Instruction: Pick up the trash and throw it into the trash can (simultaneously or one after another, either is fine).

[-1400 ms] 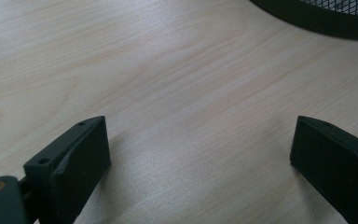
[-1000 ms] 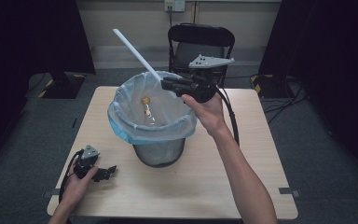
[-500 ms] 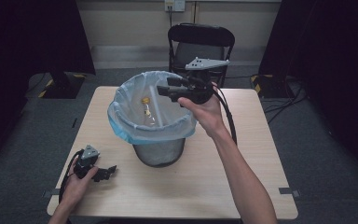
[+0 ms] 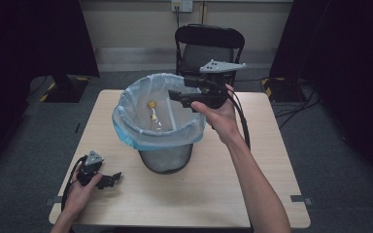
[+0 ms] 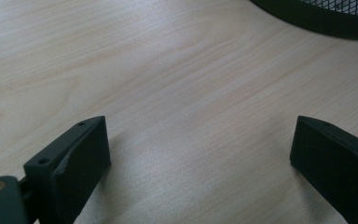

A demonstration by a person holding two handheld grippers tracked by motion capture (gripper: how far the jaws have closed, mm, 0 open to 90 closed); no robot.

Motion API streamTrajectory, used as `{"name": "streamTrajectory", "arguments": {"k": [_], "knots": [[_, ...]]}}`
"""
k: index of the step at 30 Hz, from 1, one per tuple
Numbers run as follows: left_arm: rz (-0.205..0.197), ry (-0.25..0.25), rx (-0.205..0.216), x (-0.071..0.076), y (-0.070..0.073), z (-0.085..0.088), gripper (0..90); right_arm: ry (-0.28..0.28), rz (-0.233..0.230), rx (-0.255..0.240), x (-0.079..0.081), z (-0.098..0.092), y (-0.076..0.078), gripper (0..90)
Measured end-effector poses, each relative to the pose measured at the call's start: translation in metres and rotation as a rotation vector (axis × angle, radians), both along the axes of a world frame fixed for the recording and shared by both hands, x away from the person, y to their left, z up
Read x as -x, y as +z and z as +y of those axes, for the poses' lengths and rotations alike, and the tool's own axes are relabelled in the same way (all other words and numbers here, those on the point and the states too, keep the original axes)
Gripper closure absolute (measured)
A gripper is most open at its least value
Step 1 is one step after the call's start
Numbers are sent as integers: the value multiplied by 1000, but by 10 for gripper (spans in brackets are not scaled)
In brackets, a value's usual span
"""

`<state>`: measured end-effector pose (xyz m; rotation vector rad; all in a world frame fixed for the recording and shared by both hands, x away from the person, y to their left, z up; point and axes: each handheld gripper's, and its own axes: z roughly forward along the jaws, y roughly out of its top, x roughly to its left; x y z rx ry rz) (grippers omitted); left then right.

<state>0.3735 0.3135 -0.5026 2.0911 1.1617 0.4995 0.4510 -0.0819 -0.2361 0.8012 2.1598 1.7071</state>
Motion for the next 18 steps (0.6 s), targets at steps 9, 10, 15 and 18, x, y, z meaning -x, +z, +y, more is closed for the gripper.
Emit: {"name": "streamTrajectory", "arguments": {"k": [9, 10, 15, 18], "knots": [[0, 0, 0, 0, 0, 0, 44, -72, -3, -10, 2, -30, -1, 211], [0, 0, 0, 0, 0, 0, 43, -81, 1, -14, 2, -33, -1, 210], [0, 0, 0, 0, 0, 0, 43, -115, -3, -29, 3, -48, -3, 205], [0, 0, 0, 0, 0, 0, 43, -138, 1, -29, 4, -57, -7, 198]]}}
